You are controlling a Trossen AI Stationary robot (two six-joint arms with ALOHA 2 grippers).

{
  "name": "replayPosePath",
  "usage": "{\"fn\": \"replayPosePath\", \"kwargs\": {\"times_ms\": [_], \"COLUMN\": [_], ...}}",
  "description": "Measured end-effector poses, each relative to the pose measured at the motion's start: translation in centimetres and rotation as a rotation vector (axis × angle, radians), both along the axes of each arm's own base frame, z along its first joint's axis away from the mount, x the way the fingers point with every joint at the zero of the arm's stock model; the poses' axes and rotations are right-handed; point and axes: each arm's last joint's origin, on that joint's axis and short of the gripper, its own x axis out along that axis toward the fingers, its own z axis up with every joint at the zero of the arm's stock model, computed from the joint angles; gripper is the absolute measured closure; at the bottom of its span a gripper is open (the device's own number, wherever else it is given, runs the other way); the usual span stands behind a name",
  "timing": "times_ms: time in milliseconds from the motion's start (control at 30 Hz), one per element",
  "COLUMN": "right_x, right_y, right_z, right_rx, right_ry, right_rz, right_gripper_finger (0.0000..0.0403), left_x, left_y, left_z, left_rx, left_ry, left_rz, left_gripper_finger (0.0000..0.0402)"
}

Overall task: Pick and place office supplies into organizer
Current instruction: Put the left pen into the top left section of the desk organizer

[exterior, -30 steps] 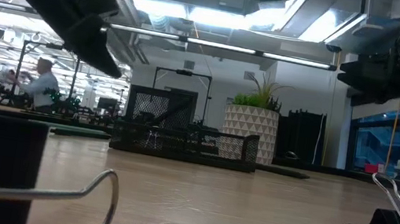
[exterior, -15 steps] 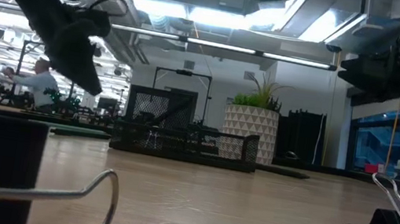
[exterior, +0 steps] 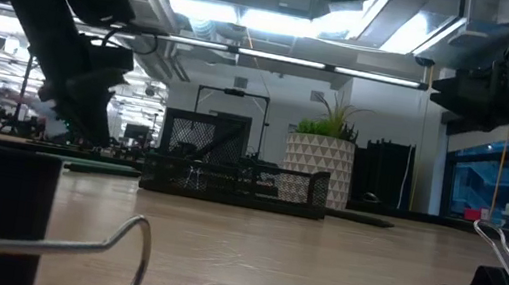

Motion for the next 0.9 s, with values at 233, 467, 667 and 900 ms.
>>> {"fn": "replayPosePath", "kwargs": {"times_ms": [233,467,667,900], "right_x": [0.0,0.0,0.0,0.0], "right_y": [0.0,0.0,0.0,0.0], "right_z": [0.0,0.0,0.0,0.0], "right_rx": [-0.001,-0.002,-0.002,-0.002], "right_ry": [0.001,0.003,0.003,0.003], "right_rz": [0.0,-0.001,-0.001,-0.001], "right_gripper_finger": [0.0179,0.0179,0.0179,0.0179], "left_x": [0.2,0.8,1.1,1.3], "left_y": [0.0,0.1,0.1,0.0], "left_z": [-0.6,-1.6,-2.7,-3.6], "left_rx": [-0.01,-0.017,-0.026,-0.037], "left_ry": [0.013,0.043,0.087,0.106], "left_rz": [0.046,0.062,0.082,0.128], "left_gripper_finger": [0.0258,0.0258,0.0258,0.0258]}}
